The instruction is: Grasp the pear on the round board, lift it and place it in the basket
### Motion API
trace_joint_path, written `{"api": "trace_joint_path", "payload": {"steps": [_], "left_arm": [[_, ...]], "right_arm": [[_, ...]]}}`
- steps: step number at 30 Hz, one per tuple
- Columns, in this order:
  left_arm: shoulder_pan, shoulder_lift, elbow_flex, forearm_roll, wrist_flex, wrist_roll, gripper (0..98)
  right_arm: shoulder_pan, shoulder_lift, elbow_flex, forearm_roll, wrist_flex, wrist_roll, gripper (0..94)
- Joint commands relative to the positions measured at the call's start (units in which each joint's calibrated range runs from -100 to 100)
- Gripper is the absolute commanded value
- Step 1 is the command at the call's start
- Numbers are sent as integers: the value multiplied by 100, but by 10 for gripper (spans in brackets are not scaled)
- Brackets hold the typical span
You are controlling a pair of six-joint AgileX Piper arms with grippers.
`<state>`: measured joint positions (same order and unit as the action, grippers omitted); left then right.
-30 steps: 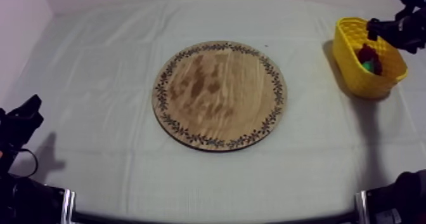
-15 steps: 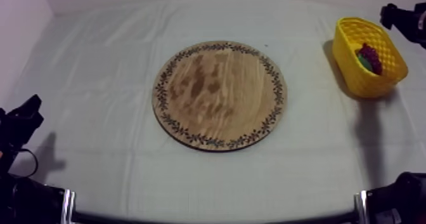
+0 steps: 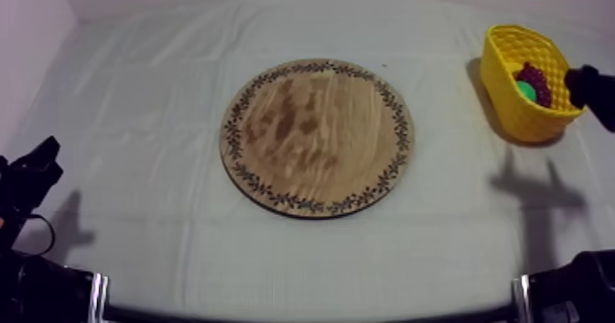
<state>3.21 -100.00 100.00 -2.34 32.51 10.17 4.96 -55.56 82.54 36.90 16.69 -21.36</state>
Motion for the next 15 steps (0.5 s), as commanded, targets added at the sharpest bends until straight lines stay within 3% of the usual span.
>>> {"api": "trace_joint_path", "payload": {"steps": [1, 10, 15], "left_arm": [[2, 0, 0, 2, -1, 1, 1], [2, 0, 0, 2, -1, 1, 1], [2, 0, 0, 2, -1, 1, 1]], "right_arm": [[-65, -1265, 596, -352, -16, 221, 523], [-300, -2773, 1382, -2014, 532, 1508, 356], [-335, -3302, 1541, -2707, 893, 2126, 206]]}}
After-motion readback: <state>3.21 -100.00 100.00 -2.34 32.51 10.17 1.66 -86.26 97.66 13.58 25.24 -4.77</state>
